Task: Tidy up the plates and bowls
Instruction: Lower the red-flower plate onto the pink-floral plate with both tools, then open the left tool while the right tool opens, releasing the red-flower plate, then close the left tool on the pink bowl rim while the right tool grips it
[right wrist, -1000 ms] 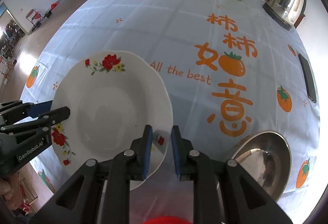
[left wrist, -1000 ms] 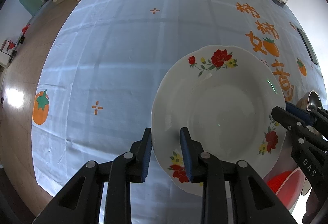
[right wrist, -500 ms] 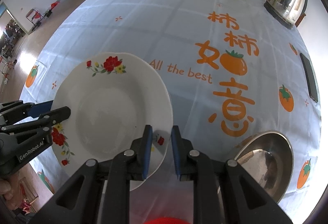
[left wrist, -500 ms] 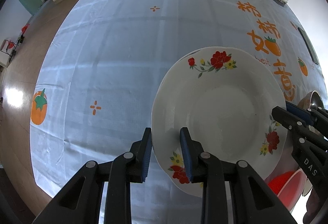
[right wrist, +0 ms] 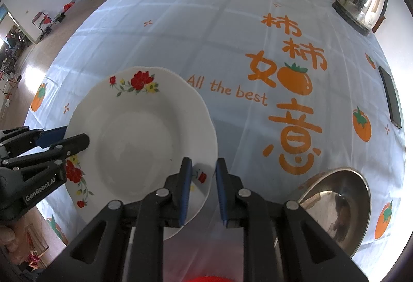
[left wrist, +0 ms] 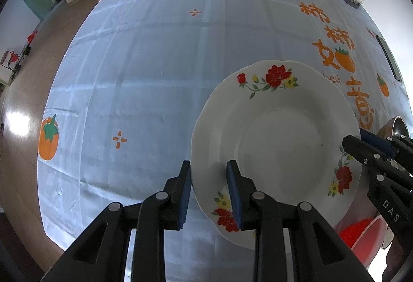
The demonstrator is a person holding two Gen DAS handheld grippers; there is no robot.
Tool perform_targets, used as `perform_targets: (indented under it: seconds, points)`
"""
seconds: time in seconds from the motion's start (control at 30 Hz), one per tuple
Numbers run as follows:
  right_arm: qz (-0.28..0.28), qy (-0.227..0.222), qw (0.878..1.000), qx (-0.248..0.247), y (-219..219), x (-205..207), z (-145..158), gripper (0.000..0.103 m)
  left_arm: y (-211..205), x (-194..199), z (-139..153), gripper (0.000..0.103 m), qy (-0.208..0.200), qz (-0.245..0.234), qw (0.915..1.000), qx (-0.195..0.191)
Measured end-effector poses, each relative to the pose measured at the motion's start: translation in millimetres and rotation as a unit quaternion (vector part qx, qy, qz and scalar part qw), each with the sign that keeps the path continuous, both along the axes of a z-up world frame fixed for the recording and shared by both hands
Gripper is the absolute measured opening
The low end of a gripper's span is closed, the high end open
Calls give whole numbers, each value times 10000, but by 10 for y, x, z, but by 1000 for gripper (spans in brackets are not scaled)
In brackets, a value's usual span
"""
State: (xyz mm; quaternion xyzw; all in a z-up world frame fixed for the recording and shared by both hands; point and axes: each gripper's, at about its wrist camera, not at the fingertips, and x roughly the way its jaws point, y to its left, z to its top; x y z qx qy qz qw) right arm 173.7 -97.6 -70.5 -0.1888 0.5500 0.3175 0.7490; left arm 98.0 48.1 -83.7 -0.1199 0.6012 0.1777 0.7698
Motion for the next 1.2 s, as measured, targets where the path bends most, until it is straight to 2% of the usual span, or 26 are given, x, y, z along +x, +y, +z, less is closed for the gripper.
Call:
perform_targets:
  seconds: [0.1,0.17,0.23,0.27,0.4,0.63,0.73,0.97,1.2]
  points:
    - [15,-15,10000,-3,6,-5,-4,19,12,10,3,30,-9,17,10000,-26]
    - [27,-30,10000,-10,12,-4,-6,22,20,16,7,31,0,2,10000,-46]
    - [39,-19,10000,-15,24,-1,-20,38,18,18,10,37,6,-29,10000,-86]
    - [32,-10,10000,6,23,-4,-24,52,14,16,22,37,-10,-36,10000,-83]
    - [7,-85,9999,71,-24,-22,18,52,1,-18,98,37,-77,-31,9999,122]
    - [-5,-234,9994,265,-215,-117,305,52,28,-191,321,37,-306,89,9995,90]
    - [-120,-245,9990,353,-455,-199,442,52,-67,-280,427,37,-396,-15,9992,49]
    - [-582,-297,9976,234,-1142,-440,565,51,-510,-411,475,37,-385,-607,9970,-288]
    - [-804,-57,9967,29,-1646,-790,436,31,-1148,-458,379,37,-186,-1560,9852,-686]
